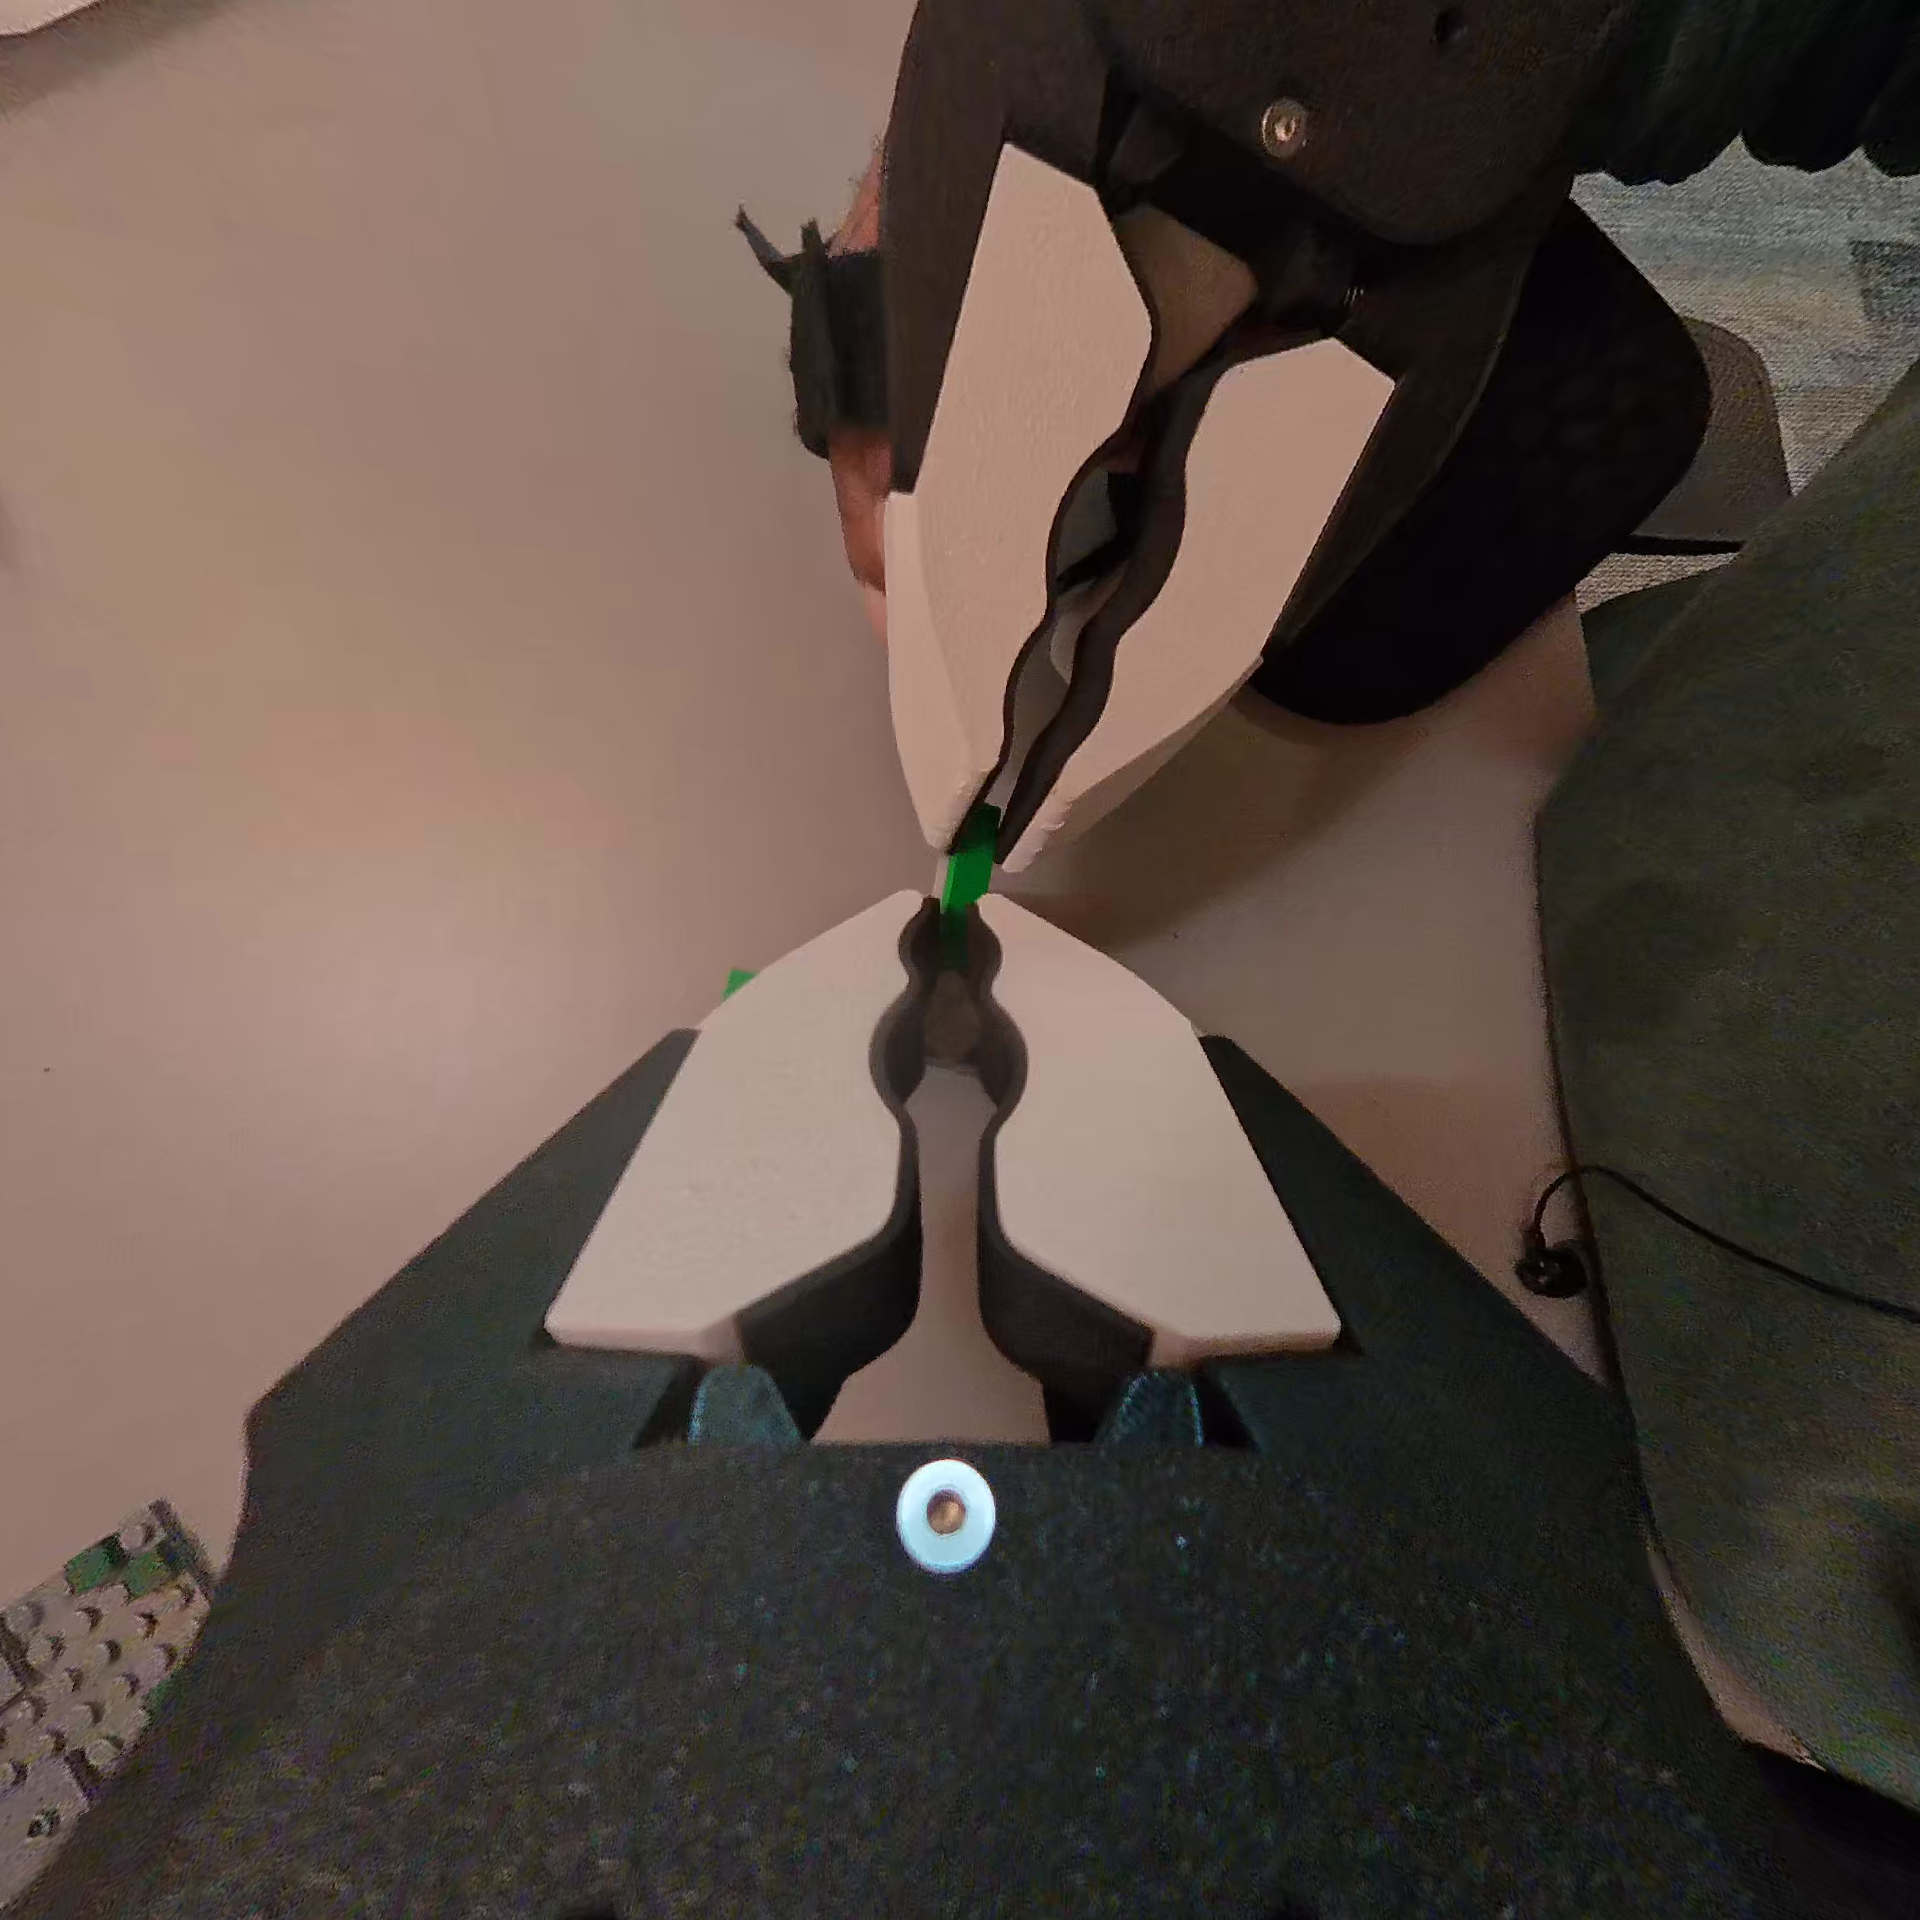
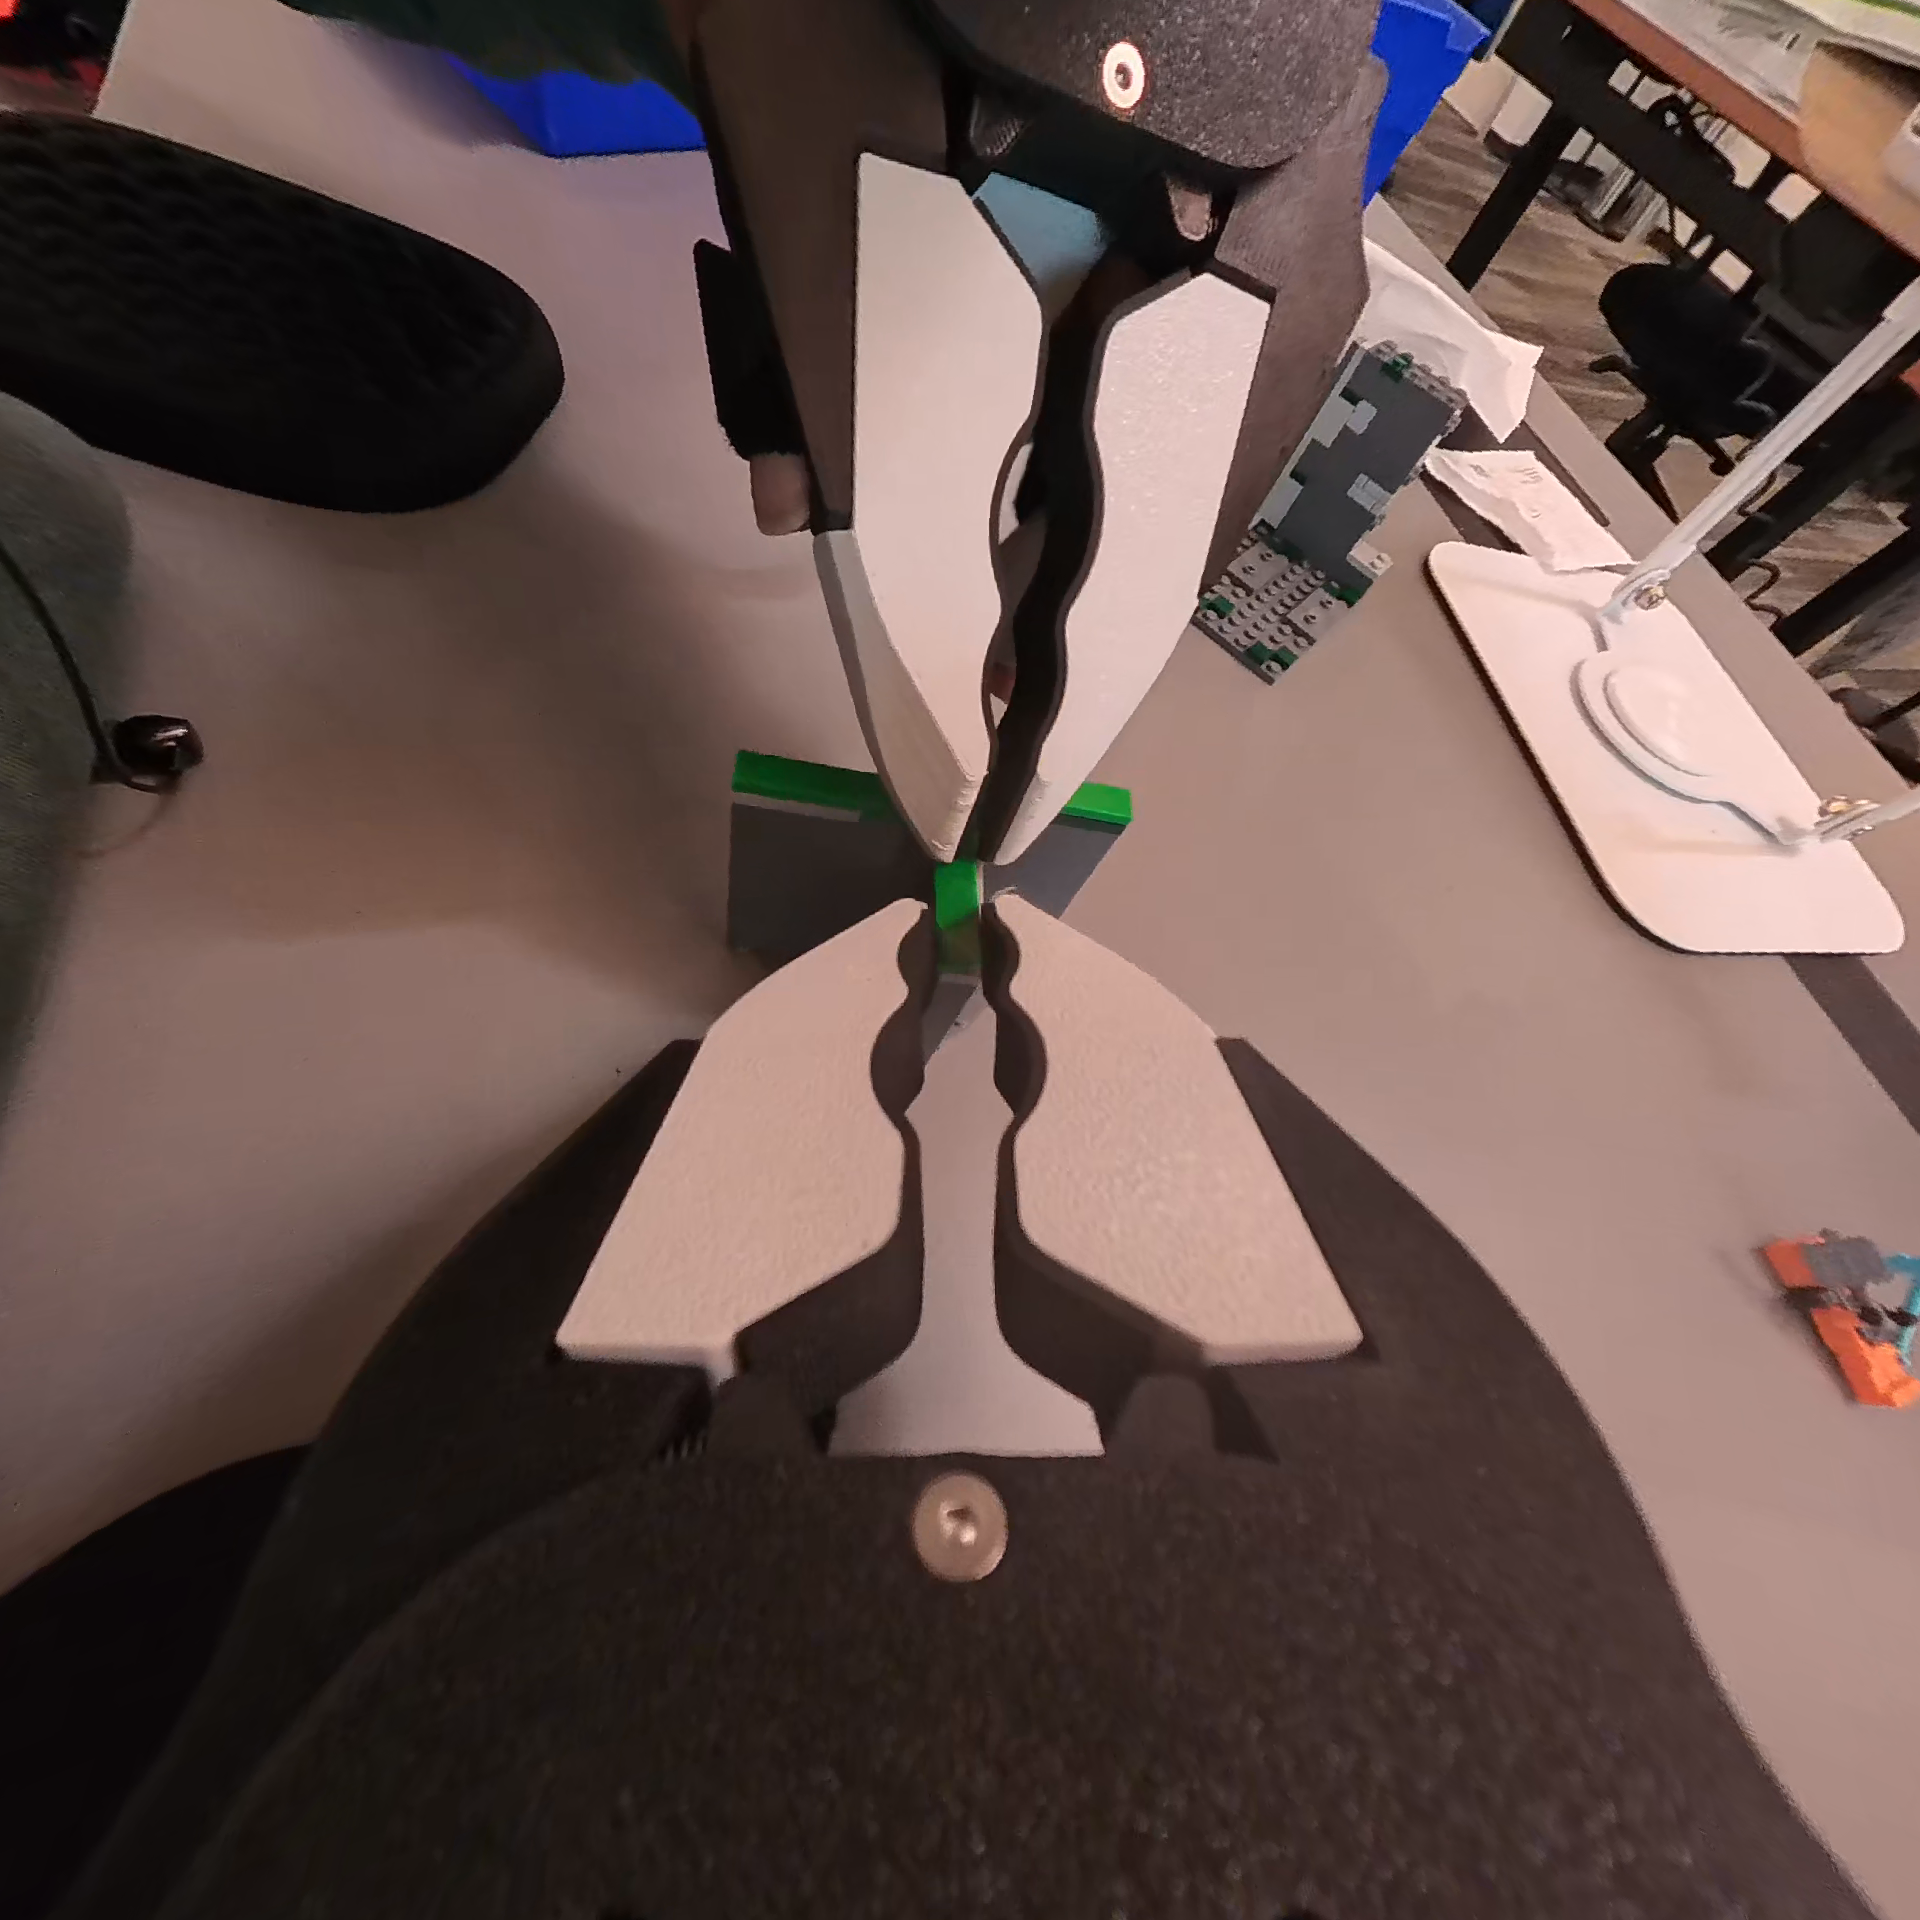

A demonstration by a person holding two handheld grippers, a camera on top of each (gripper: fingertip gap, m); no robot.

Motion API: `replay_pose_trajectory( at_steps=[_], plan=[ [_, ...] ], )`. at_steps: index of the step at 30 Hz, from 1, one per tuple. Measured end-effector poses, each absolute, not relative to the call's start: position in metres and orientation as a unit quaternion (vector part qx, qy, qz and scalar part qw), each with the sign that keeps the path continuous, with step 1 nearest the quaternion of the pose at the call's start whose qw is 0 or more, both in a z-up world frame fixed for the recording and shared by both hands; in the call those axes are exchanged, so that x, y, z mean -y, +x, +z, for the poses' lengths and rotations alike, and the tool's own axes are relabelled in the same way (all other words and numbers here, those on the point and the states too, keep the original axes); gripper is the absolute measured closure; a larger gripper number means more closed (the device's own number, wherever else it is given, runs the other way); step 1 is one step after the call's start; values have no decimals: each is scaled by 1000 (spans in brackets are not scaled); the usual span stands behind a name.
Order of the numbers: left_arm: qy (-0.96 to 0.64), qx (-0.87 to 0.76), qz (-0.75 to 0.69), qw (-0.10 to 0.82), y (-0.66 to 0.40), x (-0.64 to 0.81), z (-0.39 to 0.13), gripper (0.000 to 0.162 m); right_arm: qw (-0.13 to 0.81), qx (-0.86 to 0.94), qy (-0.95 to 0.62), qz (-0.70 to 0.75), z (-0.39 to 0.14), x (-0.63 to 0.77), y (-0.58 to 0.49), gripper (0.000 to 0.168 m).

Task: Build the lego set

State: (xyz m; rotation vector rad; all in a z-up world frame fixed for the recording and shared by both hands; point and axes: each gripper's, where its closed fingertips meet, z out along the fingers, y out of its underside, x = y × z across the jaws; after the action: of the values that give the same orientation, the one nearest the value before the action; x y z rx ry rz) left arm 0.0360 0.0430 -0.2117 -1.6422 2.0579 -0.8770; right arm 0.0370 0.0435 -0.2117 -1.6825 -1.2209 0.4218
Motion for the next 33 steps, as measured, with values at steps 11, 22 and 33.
replay_pose_trajectory(
  at_steps=[11, 22, 33],
  plan=[
    [-569, -744, -289, 199, 35, -47, -213, 151, 462, 466, -722, 220, -211, -47, 38, 161],
    [-561, -759, -265, 198, 34, -47, -220, 150, 428, 434, -746, 269, -212, -48, 39, 161],
    [-568, -757, -270, 178, 35, -49, -222, 153, 405, 442, -748, 284, -213, -49, 39, 160]
  ],
)
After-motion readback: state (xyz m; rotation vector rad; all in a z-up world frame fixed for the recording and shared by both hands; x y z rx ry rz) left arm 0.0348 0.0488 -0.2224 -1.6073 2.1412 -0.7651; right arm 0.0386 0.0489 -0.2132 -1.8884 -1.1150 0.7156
